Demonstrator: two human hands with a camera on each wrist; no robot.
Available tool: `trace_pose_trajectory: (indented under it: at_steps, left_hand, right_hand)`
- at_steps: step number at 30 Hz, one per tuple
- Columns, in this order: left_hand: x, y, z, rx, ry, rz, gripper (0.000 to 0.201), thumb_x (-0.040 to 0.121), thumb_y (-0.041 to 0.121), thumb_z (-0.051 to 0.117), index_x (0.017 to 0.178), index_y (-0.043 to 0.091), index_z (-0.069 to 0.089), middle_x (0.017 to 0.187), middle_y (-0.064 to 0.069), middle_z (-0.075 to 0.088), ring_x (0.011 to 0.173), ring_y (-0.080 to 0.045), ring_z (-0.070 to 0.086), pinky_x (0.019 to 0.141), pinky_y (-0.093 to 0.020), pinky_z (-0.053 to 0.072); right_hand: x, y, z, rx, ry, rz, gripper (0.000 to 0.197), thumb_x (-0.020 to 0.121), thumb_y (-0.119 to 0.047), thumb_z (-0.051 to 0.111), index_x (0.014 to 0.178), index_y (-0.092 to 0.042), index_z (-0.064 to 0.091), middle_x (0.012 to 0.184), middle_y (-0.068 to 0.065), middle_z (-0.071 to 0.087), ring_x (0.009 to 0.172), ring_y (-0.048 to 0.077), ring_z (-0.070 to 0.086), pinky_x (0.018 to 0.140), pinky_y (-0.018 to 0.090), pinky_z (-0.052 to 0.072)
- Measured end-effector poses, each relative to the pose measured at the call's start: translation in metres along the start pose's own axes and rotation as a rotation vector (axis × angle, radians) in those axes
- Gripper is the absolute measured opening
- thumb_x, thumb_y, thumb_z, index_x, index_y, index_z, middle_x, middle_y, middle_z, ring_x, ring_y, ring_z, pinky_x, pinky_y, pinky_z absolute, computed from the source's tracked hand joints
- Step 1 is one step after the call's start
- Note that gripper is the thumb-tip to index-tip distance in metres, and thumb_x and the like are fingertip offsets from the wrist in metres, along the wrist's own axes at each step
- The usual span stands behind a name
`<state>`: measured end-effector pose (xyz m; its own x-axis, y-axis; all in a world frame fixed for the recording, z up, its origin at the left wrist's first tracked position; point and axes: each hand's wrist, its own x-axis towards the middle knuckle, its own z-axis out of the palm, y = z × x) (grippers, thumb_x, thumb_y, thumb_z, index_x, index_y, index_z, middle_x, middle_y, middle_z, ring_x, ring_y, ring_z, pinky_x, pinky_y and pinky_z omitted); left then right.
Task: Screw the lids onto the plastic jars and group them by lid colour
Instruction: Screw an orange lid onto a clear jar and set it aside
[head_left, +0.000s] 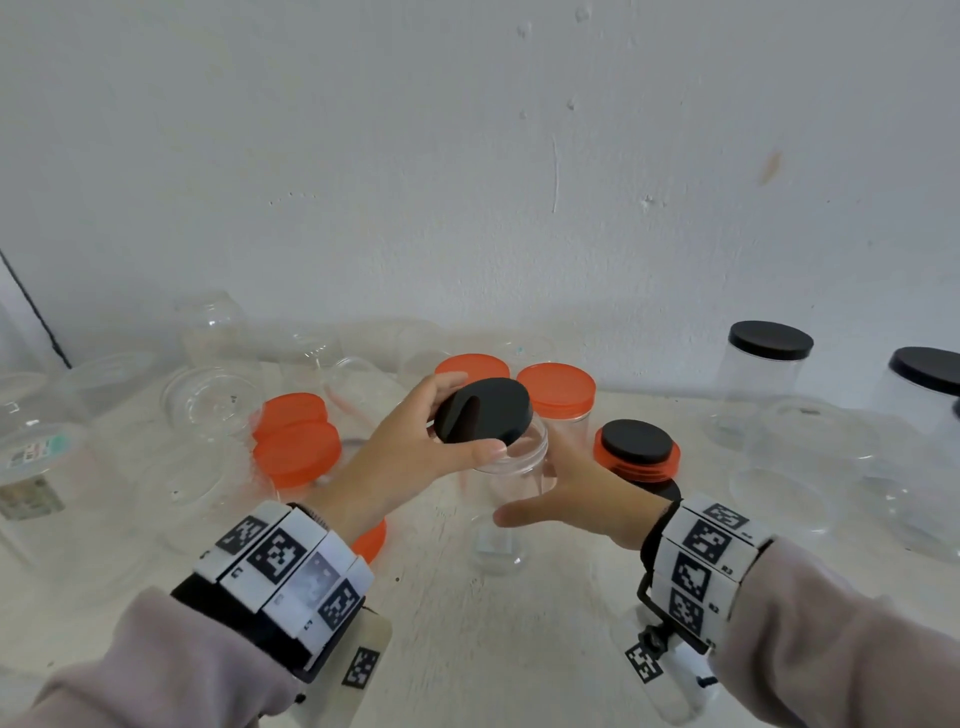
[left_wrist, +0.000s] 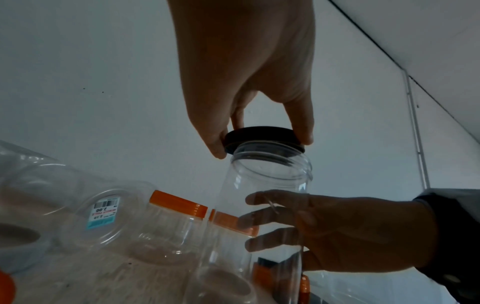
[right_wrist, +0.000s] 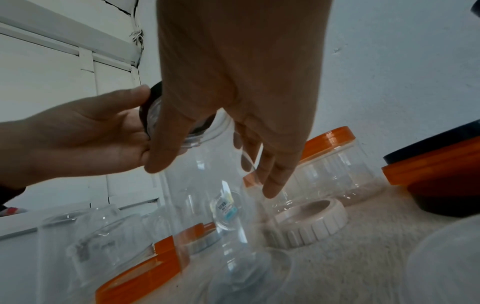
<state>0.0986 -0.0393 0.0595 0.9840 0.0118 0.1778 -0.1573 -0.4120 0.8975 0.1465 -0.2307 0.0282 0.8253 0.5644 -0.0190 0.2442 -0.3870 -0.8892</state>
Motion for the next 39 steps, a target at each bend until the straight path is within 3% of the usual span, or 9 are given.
trace_pose_trajectory:
  at_steps: [5, 8, 12, 19, 24, 28, 33, 36, 39]
  left_hand:
    - [0.002, 0.003, 0.009, 0.103, -0.031, 0.039, 0.079, 0.067, 0.042, 0.084, 0.132, 0.034, 0.041, 0.119, 0.028, 0.048, 0.103, 0.020, 0.044, 0.075, -0.001, 0.038]
    - [0.003, 0.002, 0.010, 0.140, -0.028, 0.043, 0.083, 0.070, 0.037, 0.083, 0.139, 0.029, 0.039, 0.125, 0.020, 0.046, 0.106, 0.014, 0.044, 0.078, -0.004, 0.035]
    - [0.003, 0.000, 0.011, 0.145, -0.031, 0.028, 0.085, 0.070, 0.038, 0.083, 0.141, 0.028, 0.037, 0.128, 0.017, 0.045, 0.117, 0.000, 0.044, 0.082, -0.006, 0.034]
    - [0.001, -0.004, 0.008, 0.085, -0.087, 0.000, 0.107, 0.059, 0.047, 0.081, 0.147, 0.030, 0.023, 0.127, 0.027, 0.039, 0.122, 0.002, 0.038, 0.093, -0.009, 0.030]
    - [-0.004, -0.022, 0.004, -0.014, -0.143, -0.074, 0.108, 0.062, 0.039, 0.085, 0.147, 0.031, 0.020, 0.132, 0.031, 0.038, 0.129, 0.008, 0.032, 0.103, -0.012, 0.026]
    - [-0.005, -0.033, 0.013, -0.057, -0.167, -0.088, 0.097, 0.063, 0.031, 0.086, 0.142, 0.035, 0.029, 0.137, 0.027, 0.043, 0.130, 0.007, 0.036, 0.111, -0.026, 0.028]
    - [-0.003, -0.039, 0.028, -0.099, -0.197, -0.080, 0.095, 0.071, 0.023, 0.085, 0.143, 0.038, 0.026, 0.137, 0.021, 0.047, 0.122, 0.007, 0.044, 0.092, -0.014, 0.040]
    - [-0.001, -0.041, 0.033, -0.113, -0.184, -0.083, 0.096, 0.072, 0.019, 0.084, 0.144, 0.035, 0.024, 0.138, 0.017, 0.046, 0.127, 0.000, 0.043, 0.103, -0.024, 0.038]
    - [0.000, -0.042, 0.034, -0.118, -0.185, -0.083, 0.095, 0.072, 0.017, 0.084, 0.144, 0.035, 0.024, 0.137, 0.016, 0.047, 0.125, 0.001, 0.045, 0.097, -0.020, 0.039]
  right_hand:
    - [-0.001, -0.001, 0.000, 0.000, -0.013, -0.036, 0.091, 0.068, -0.024, 0.088, 0.140, -0.037, 0.035, 0.133, -0.016, 0.050, 0.123, 0.009, 0.047, 0.104, 0.030, 0.042]
    - [0.000, 0.000, -0.001, 0.009, -0.021, -0.046, 0.084, 0.070, -0.022, 0.087, 0.133, -0.043, 0.036, 0.128, -0.021, 0.050, 0.118, 0.001, 0.048, 0.094, 0.019, 0.042]
    - [0.000, 0.000, -0.001, 0.013, -0.026, -0.046, 0.084, 0.069, -0.023, 0.087, 0.132, -0.045, 0.035, 0.130, -0.020, 0.050, 0.119, 0.002, 0.047, 0.096, 0.020, 0.041]
    - [0.000, -0.003, -0.007, -0.056, -0.077, -0.013, 0.097, 0.069, -0.025, 0.087, 0.141, -0.039, 0.025, 0.139, -0.016, 0.042, 0.127, 0.007, 0.041, 0.098, 0.020, 0.035]
    - [-0.004, -0.023, -0.040, -0.140, -0.147, 0.039, 0.107, 0.069, -0.028, 0.087, 0.148, -0.036, 0.016, 0.147, -0.015, 0.035, 0.134, 0.009, 0.036, 0.111, 0.037, 0.034]
    - [0.002, -0.054, -0.055, -0.261, -0.196, -0.015, 0.100, 0.071, -0.035, 0.085, 0.147, -0.038, 0.021, 0.150, -0.017, 0.032, 0.137, 0.006, 0.033, 0.113, 0.037, 0.031]
    - [0.012, -0.085, -0.042, -0.584, -0.248, -0.068, 0.077, 0.075, -0.047, 0.077, 0.138, -0.027, 0.037, 0.140, -0.013, 0.042, 0.125, 0.011, 0.045, 0.103, 0.033, 0.040]
    - [0.018, -0.097, -0.034, -0.732, -0.278, -0.088, 0.079, 0.077, -0.050, 0.075, 0.142, -0.027, 0.036, 0.134, -0.017, 0.040, 0.120, 0.007, 0.042, 0.098, 0.028, 0.039]
    - [0.024, -0.106, -0.031, -0.858, -0.328, -0.051, 0.085, 0.077, -0.050, 0.073, 0.147, -0.033, 0.029, 0.139, -0.017, 0.034, 0.123, 0.006, 0.035, 0.096, 0.027, 0.036]
